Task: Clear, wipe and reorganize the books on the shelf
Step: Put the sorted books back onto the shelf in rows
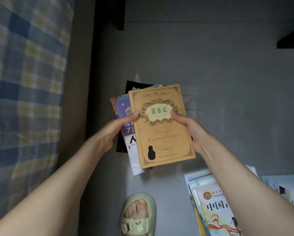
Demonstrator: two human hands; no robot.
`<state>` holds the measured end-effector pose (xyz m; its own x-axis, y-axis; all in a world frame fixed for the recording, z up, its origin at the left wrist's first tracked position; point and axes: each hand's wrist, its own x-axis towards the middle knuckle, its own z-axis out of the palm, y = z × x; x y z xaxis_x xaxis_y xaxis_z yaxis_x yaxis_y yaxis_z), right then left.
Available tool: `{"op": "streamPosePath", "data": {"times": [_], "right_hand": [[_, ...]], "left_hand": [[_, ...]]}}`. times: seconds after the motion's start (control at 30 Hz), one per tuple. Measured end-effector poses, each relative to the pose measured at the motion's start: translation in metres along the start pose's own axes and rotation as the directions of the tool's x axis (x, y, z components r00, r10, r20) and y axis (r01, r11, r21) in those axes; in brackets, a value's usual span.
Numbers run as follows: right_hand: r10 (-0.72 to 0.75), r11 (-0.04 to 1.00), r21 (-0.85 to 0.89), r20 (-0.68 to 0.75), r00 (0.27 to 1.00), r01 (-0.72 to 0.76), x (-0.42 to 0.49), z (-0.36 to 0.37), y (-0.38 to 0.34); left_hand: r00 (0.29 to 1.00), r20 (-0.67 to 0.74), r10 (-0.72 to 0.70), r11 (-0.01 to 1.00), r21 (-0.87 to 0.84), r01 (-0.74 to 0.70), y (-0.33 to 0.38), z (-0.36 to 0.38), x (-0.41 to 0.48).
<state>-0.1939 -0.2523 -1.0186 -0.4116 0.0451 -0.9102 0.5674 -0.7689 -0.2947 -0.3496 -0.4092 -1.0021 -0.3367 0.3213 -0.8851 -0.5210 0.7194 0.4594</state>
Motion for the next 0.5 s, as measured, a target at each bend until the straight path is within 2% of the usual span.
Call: {"op": "streamPosePath", "data": {"times": [0.27, 0.37, 0.5], "right_hand": [[0.068, 0.989, 0.135, -0.003, 0.998, -0.067, -0.088, 0.002, 0.018], [0.029, 0.989, 0.144, -0.014, 0.999, -0.027, -0.147, 0.0, 0.01], [-0.047, 0.993, 0.111, -0.021, 0.999, 0.049, -0.256, 0.001, -0.02]], "left_hand": [[0.994, -0.048, 0.097, 0.995, 0.003, -0.097, 0.031, 0.03, -0.071], [0.984, -0.038, 0.172, 0.985, -0.015, -0.173, 0.049, 0.044, -0.122], [0.973, 0.041, 0.228, 0.971, -0.079, -0.225, 0.091, 0.06, -0.221]]}}
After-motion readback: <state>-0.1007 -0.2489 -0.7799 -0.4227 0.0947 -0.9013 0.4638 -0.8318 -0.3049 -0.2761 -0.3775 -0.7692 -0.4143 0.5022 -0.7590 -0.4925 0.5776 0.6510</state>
